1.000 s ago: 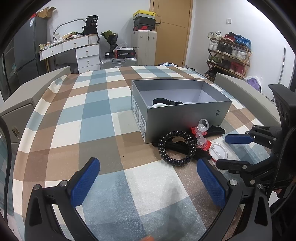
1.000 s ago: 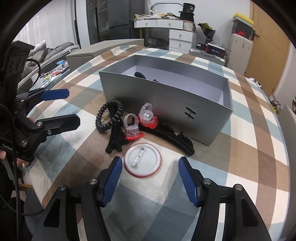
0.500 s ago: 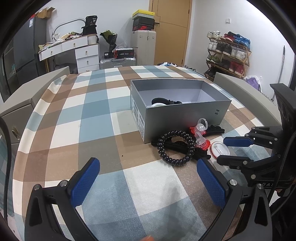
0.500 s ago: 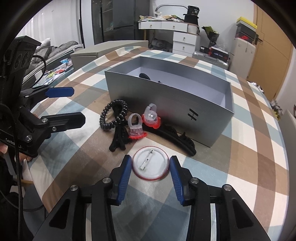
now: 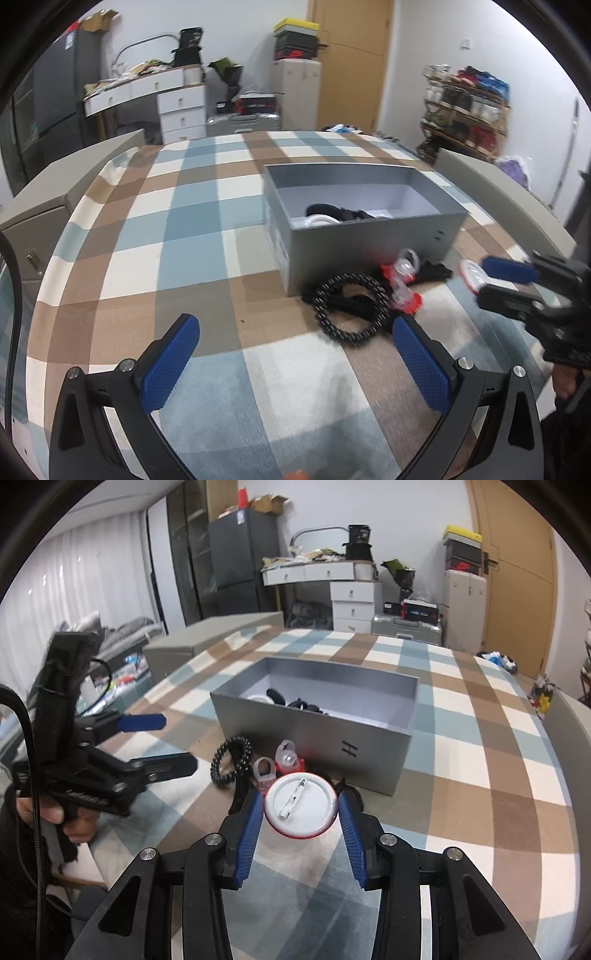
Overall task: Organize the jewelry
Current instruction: 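Grasp the white round badge with the right gripper while the left gripper grasps the black beaded bracelet, then carry the badge and bracelet into the grey box and open both grippers, then grasp the clear ring holder with red base using the right gripper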
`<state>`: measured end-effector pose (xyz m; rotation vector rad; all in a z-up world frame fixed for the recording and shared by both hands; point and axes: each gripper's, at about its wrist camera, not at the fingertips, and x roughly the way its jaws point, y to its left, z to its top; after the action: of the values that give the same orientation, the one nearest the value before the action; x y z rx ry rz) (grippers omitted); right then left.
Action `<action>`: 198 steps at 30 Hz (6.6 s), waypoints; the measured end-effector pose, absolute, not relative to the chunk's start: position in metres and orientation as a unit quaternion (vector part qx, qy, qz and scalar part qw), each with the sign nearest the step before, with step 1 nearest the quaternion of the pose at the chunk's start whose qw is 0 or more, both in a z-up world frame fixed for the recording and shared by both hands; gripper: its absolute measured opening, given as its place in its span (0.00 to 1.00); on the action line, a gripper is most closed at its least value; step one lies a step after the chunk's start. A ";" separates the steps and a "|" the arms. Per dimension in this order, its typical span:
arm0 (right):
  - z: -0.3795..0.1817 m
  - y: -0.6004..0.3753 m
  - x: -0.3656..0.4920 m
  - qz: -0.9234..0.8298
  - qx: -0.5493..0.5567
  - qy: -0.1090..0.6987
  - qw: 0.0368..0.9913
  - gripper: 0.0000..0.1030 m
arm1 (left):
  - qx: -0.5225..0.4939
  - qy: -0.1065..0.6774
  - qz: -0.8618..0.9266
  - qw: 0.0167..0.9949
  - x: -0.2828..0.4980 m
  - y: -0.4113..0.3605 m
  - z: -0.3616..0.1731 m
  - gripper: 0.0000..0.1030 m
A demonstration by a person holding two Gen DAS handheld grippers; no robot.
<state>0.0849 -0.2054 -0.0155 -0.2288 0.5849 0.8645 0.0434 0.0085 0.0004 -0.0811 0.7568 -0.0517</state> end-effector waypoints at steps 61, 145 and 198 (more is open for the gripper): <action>0.057 -0.212 0.127 0.431 0.038 0.218 0.875 0.40 | -0.054 0.258 -0.025 0.964 0.074 0.017 0.058 0.05; -0.014 -0.220 0.129 0.402 -0.002 0.329 0.854 0.85 | -0.039 0.322 -0.023 0.946 0.042 0.009 0.008 0.99; -0.014 -0.233 0.114 0.432 0.064 0.323 0.839 0.17 | -0.035 0.373 -0.071 0.924 0.045 -0.006 -0.003 0.99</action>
<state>0.1141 -0.2326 -0.0140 0.1354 0.6839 0.9143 0.0453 -0.0062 -0.0031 -0.0728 0.7654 -0.1452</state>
